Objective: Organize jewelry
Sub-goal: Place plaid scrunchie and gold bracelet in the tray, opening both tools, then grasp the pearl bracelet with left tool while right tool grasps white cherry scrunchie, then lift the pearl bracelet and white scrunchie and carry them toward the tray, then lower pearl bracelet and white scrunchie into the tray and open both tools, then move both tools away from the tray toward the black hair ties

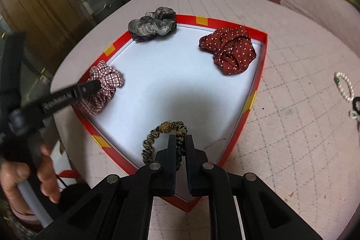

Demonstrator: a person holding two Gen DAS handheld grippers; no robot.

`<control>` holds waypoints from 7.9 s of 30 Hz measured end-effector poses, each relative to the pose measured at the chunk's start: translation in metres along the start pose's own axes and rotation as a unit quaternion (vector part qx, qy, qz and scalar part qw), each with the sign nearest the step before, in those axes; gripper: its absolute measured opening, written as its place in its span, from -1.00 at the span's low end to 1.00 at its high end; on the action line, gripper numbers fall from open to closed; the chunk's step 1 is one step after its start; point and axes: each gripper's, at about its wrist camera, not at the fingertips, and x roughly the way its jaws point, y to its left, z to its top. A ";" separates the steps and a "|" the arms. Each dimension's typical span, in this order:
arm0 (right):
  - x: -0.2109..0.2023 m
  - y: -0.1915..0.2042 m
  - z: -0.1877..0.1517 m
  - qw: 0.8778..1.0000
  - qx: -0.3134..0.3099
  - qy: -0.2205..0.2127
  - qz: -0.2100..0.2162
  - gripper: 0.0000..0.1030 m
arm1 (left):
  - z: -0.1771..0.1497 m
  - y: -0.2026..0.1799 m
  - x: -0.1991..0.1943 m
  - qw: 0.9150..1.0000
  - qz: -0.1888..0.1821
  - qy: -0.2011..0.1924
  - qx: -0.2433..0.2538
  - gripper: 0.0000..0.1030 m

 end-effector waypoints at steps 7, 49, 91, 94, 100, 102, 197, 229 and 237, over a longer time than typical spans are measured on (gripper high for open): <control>-0.027 0.006 -0.007 0.999 -0.014 -0.034 -0.012 -0.22 | -0.001 -0.004 -0.026 1.000 0.002 -0.021 0.000 -0.11; -0.156 -0.331 -0.120 0.949 0.267 -0.143 -0.091 -0.05 | -0.028 -0.410 0.043 0.957 -0.148 0.090 0.234 -0.07; -0.172 -0.280 -0.165 0.957 0.256 -0.136 -0.016 -0.78 | -0.124 -0.308 -0.015 0.940 -0.187 0.118 0.260 -0.78; -0.173 -0.276 -0.186 0.955 0.268 -0.121 -0.027 -0.78 | -0.133 -0.295 -0.015 0.941 -0.181 0.121 0.260 -0.78; -0.176 -0.266 -0.201 0.955 0.264 -0.093 -0.100 -0.72 | -0.150 -0.271 -0.010 0.947 -0.129 0.110 0.272 -0.78; -0.185 -0.267 -0.210 0.951 0.268 -0.097 -0.119 -0.36 | -0.150 -0.263 -0.012 0.948 -0.124 0.105 0.272 -0.78; 0.016 -0.020 0.047 0.999 0.023 -0.026 -0.011 -0.73 | 0.087 -0.048 0.055 0.993 -0.037 0.049 0.102 -0.82; -0.096 -0.071 -0.035 0.993 0.065 -0.081 -0.057 0.04 | -0.013 -0.129 -0.098 0.982 -0.055 -0.046 0.174 0.05; -0.132 -0.112 -0.080 0.986 0.109 -0.087 -0.095 0.05 | -0.064 -0.163 -0.106 0.978 -0.080 -0.020 0.190 0.07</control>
